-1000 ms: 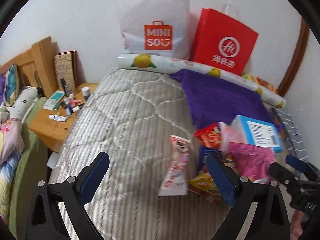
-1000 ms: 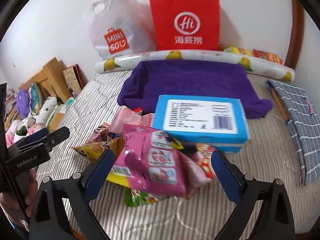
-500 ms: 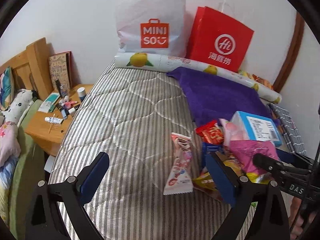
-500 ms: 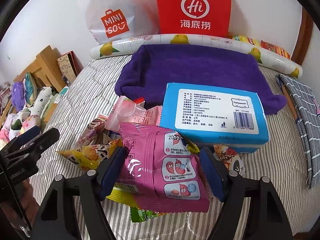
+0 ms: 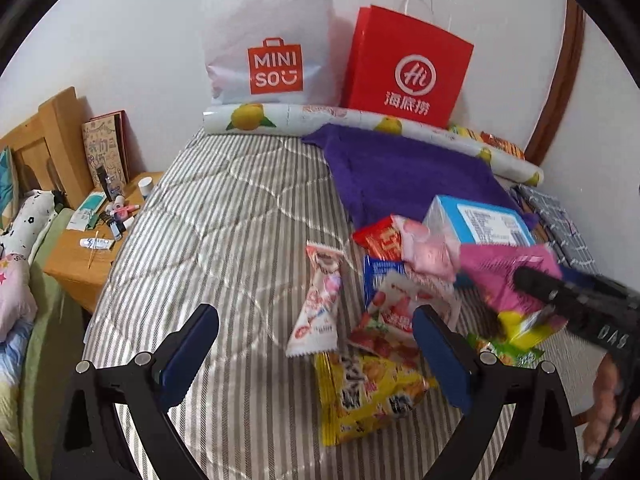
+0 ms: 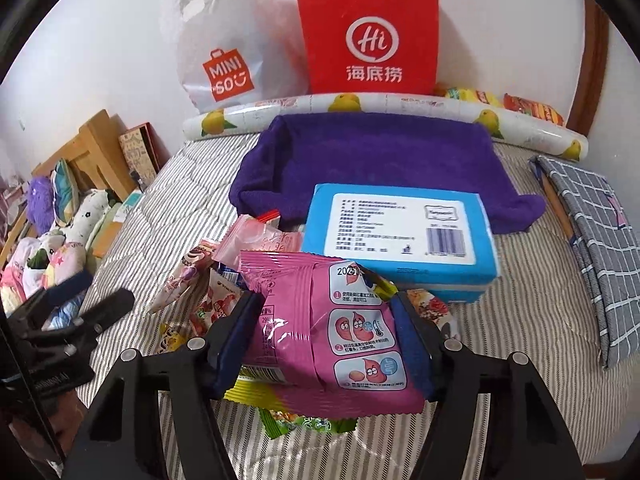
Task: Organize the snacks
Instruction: 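Lift the pink bag with the right tool while the left tool lifts the yellow chip bag, then lower both bags onto the purple towel and open both tools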
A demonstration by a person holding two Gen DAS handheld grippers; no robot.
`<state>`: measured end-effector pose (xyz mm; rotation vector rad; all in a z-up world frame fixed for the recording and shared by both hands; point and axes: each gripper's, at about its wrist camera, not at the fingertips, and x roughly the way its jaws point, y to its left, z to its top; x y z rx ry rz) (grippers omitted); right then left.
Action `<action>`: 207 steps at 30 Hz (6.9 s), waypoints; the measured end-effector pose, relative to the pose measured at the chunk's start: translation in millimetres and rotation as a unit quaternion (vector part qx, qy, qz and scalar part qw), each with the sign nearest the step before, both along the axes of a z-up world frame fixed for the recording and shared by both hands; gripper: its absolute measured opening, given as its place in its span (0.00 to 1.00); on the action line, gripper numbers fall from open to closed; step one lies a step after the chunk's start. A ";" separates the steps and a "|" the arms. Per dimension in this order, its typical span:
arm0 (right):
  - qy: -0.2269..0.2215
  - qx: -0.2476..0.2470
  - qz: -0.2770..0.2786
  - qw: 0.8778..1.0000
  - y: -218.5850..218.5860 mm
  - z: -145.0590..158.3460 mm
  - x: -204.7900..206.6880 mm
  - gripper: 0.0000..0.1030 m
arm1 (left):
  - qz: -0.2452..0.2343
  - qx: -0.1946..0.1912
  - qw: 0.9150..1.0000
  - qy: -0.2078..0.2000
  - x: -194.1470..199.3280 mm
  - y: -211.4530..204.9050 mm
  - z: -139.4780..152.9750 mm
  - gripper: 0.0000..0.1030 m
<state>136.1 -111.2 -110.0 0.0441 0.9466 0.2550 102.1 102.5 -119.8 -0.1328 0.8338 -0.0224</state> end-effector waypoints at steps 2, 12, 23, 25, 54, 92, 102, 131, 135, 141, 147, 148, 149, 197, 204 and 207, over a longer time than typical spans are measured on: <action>-0.004 0.003 -0.003 1.000 -4.9 2.0 -3.5 0.64 | -0.007 0.000 1.000 0.009 -3.0 -3.7 -4.5 0.95; -0.023 0.021 -0.037 0.999 -41.5 11.3 -16.5 0.64 | -0.044 0.002 0.999 0.017 -16.0 -27.2 -11.3 0.95; -0.025 0.012 -0.091 0.996 -100.5 1.3 -25.1 0.64 | -0.045 0.030 0.998 0.035 -16.6 -39.4 -33.7 0.94; -0.017 0.009 -0.104 0.994 -112.5 -6.7 -25.0 0.64 | -0.045 0.035 0.998 0.040 -15.1 -41.4 -37.9 0.94; 0.039 -0.004 -0.112 0.993 -156.6 -63.6 -43.5 0.68 | -0.057 0.017 0.997 0.042 -13.0 -40.7 -43.5 0.64; 0.039 0.005 -0.077 0.996 -139.7 -68.1 -37.9 0.62 | -0.052 -0.014 0.998 0.017 -20.0 -32.0 -6.7 0.62; 0.005 0.014 -0.082 0.997 -142.6 -27.7 -40.9 0.62 | -0.059 -0.018 0.998 0.002 -6.3 -38.3 17.0 0.62; -0.037 -0.011 -0.063 0.997 -134.3 60.7 115.0 0.62 | -0.046 -0.003 0.999 -0.021 125.8 -44.9 91.6 0.62; -0.041 -0.015 -0.059 0.997 -130.7 63.5 140.2 0.62 | -0.041 0.001 0.999 -0.016 149.1 -45.1 92.5 0.62; -0.043 -0.013 -0.053 0.998 -128.9 62.4 180.9 0.62 | -0.035 0.007 0.999 -0.013 181.5 -43.7 93.8 0.62; -0.033 -0.025 -0.044 0.998 -124.0 47.3 221.0 0.62 | -0.034 0.009 0.999 -0.002 214.7 -46.6 88.3 0.62; -0.030 -0.026 -0.043 0.998 -123.3 44.6 226.7 0.62 | -0.035 0.011 0.999 0.000 220.5 -48.0 86.5 0.62; -0.027 -0.025 -0.041 0.998 -122.3 41.4 233.2 0.62 | -0.036 0.012 0.999 0.003 227.0 -49.3 84.3 0.62; 0.080 -0.096 0.028 0.992 -97.4 -74.0 305.7 0.65 | -0.057 -0.010 0.992 0.116 345.6 -75.3 -31.4 0.63; 0.077 -0.115 0.041 0.990 -92.3 -73.0 303.8 0.73 | -0.057 -0.020 0.991 0.120 350.3 -80.6 -35.8 0.63; 0.065 -0.119 0.043 0.990 -91.5 -68.4 301.9 0.79 | -0.056 -0.023 0.991 0.122 350.9 -80.6 -36.7 0.63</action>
